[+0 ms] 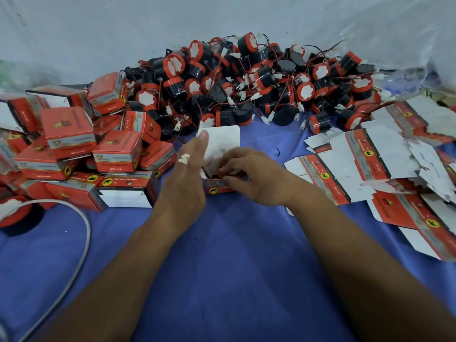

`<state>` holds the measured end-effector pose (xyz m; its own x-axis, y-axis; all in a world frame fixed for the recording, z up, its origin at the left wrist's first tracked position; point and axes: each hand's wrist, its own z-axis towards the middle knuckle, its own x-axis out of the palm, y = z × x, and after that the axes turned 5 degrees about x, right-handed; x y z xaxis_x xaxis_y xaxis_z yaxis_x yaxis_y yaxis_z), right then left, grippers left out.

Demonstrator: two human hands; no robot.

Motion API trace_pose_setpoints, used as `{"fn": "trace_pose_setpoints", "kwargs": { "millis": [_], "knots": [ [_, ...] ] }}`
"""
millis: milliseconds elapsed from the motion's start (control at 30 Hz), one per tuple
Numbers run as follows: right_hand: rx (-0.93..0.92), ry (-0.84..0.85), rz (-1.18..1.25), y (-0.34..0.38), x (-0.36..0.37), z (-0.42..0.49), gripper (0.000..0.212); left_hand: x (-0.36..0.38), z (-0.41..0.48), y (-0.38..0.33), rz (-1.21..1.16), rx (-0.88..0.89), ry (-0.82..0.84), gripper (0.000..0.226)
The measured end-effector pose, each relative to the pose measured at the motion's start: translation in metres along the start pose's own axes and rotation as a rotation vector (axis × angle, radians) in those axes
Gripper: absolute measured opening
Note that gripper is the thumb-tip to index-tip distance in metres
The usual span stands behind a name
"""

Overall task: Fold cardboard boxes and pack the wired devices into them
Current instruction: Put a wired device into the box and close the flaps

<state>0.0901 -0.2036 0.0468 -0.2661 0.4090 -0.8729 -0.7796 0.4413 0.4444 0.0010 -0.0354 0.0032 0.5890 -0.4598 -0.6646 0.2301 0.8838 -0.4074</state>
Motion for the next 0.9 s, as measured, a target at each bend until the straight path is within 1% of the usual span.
{"fn": "trace_pose_setpoints", "kwargs": {
  "millis": [33, 67, 100, 133, 167, 200, 233, 300, 400, 467, 500, 533, 600, 633, 700, 767, 833, 900],
  "knots": [
    [0.002, -0.013, -0.001, -0.001, 0.0, 0.0, 0.021, -0.001, 0.0, -0.002, 0.089, 0.014, 0.006, 0.051],
    [0.005, -0.028, -0.001, -0.001, -0.001, 0.0, 0.02, -0.002, 0.0, -0.002, 0.125, 0.065, -0.017, 0.051],
    [0.013, -0.04, 0.001, -0.001, -0.001, 0.0, 0.02, -0.003, 0.0, -0.003, 0.071, 0.116, -0.044, 0.061],
    [0.021, -0.046, 0.0, -0.001, -0.001, 0.001, 0.021, -0.004, 0.0, -0.006, -0.025, 0.151, -0.063, 0.081],
    [0.027, -0.047, -0.006, -0.001, -0.001, 0.001, 0.022, -0.007, -0.001, -0.008, -0.111, 0.15, -0.082, 0.097],
    [0.029, -0.044, -0.014, -0.001, -0.001, 0.001, 0.023, -0.008, -0.002, -0.007, -0.177, 0.13, -0.089, 0.105],
    [0.027, -0.041, -0.023, -0.002, -0.001, 0.002, 0.024, -0.007, -0.003, -0.004, -0.209, 0.105, -0.095, 0.108],
    [0.023, -0.042, -0.026, -0.002, -0.001, 0.001, 0.027, -0.005, -0.005, 0.0, -0.21, 0.095, -0.123, 0.109],
    [0.053, -0.051, -0.015, -0.002, -0.004, 0.0, 0.037, -0.006, -0.002, -0.002, -0.223, 0.119, -0.11, 0.106],
    [0.065, -0.043, -0.025, -0.003, -0.004, -0.001, 0.042, -0.005, -0.001, -0.001, -0.246, 0.072, -0.081, 0.105],
    [0.07, -0.04, -0.029, -0.003, -0.004, -0.001, 0.042, -0.005, -0.001, -0.001, -0.257, 0.048, -0.071, 0.099],
    [0.077, -0.041, -0.027, -0.004, -0.004, 0.0, 0.041, -0.004, -0.002, -0.001, -0.247, 0.05, -0.063, 0.082],
    [0.102, -0.041, -0.006, -0.004, -0.005, 0.0, 0.038, -0.002, -0.002, 0.0, -0.107, 0.177, -0.049, 0.035],
    [0.113, -0.04, 0.01, -0.004, -0.005, 0.0, 0.038, -0.001, -0.003, 0.001, -0.045, 0.249, -0.027, 0.025],
    [0.124, -0.042, 0.032, -0.003, -0.005, 0.0, 0.038, 0.002, -0.003, 0.001, 0.009, 0.309, 0.042, 0.023],
    [0.135, -0.047, 0.042, -0.002, -0.004, 0.0, 0.039, 0.002, -0.002, 0.0, 0.019, 0.315, 0.1, 0.029],
    [0.146, -0.057, 0.044, -0.001, -0.003, 0.0, 0.04, 0.0, -0.002, 0.0, -0.011, 0.279, 0.173, 0.034],
    [0.14, -0.076, 0.046, -0.001, -0.003, 0.0, 0.034, -0.001, -0.004, 0.001, -0.07, 0.216, 0.217, 0.038]
  ]
}}
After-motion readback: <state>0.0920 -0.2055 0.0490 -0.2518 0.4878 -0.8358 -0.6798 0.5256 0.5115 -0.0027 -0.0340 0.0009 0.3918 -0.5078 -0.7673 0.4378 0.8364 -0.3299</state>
